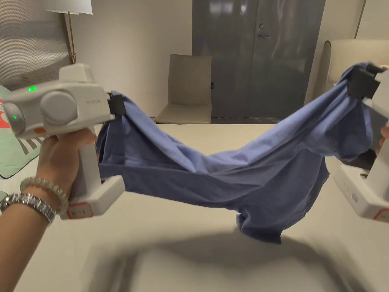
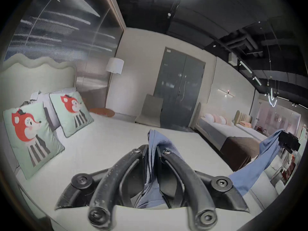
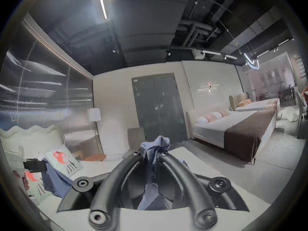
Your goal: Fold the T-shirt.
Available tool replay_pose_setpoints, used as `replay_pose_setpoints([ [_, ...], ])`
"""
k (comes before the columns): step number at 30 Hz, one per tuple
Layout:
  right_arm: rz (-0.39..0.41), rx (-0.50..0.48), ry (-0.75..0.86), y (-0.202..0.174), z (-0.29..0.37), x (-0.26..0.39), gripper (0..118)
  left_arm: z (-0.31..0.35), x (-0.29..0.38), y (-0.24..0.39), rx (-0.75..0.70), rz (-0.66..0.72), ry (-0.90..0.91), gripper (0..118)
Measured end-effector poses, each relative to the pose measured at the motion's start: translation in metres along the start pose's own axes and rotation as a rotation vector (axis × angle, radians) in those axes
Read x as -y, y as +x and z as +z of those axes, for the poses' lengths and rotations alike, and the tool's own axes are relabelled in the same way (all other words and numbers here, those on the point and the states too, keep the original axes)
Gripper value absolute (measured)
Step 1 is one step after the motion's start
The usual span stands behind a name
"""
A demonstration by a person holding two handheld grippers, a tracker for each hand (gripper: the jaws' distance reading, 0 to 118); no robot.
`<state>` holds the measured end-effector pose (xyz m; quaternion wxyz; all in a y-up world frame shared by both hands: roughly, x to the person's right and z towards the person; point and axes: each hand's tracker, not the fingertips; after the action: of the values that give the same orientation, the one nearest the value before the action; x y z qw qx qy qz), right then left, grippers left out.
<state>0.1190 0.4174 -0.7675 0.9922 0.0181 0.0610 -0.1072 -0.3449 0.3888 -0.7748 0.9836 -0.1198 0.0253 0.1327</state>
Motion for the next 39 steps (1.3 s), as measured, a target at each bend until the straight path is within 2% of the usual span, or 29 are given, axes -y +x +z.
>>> replay_pose_setpoints([
  [9,-0.016,0.013,-0.116,0.020,0.084,0.082,11,0.059,0.107,-0.026,-0.024,0.002,-0.164,7],
  [12,-0.048,0.009,-0.186,0.028,0.116,0.101,11,0.086,0.140,-0.035,-0.031,0.045,-0.222,6],
  [16,-0.040,0.029,-0.257,0.027,0.161,0.128,11,0.124,0.183,-0.044,-0.050,0.085,-0.290,6],
  [19,-0.069,0.047,-0.322,0.031,0.190,0.152,11,0.145,0.216,-0.056,-0.072,0.137,-0.369,6],
  [23,-0.056,0.096,-0.440,0.028,0.218,0.182,11,0.171,0.254,-0.059,-0.108,0.115,-0.442,6],
  [26,-0.102,0.132,-0.527,0.040,0.229,0.209,11,0.184,0.275,-0.060,-0.121,0.108,-0.480,6],
  [31,-0.133,0.214,-0.655,0.057,0.244,0.247,11,0.197,0.303,-0.067,-0.136,0.121,-0.555,6],
  [34,-0.097,0.276,-0.741,0.067,0.247,0.270,11,0.199,0.318,-0.070,-0.153,0.121,-0.598,6],
  [39,-0.061,0.317,-0.835,0.074,0.252,0.295,11,0.198,0.342,-0.069,-0.172,0.098,-0.649,6],
])
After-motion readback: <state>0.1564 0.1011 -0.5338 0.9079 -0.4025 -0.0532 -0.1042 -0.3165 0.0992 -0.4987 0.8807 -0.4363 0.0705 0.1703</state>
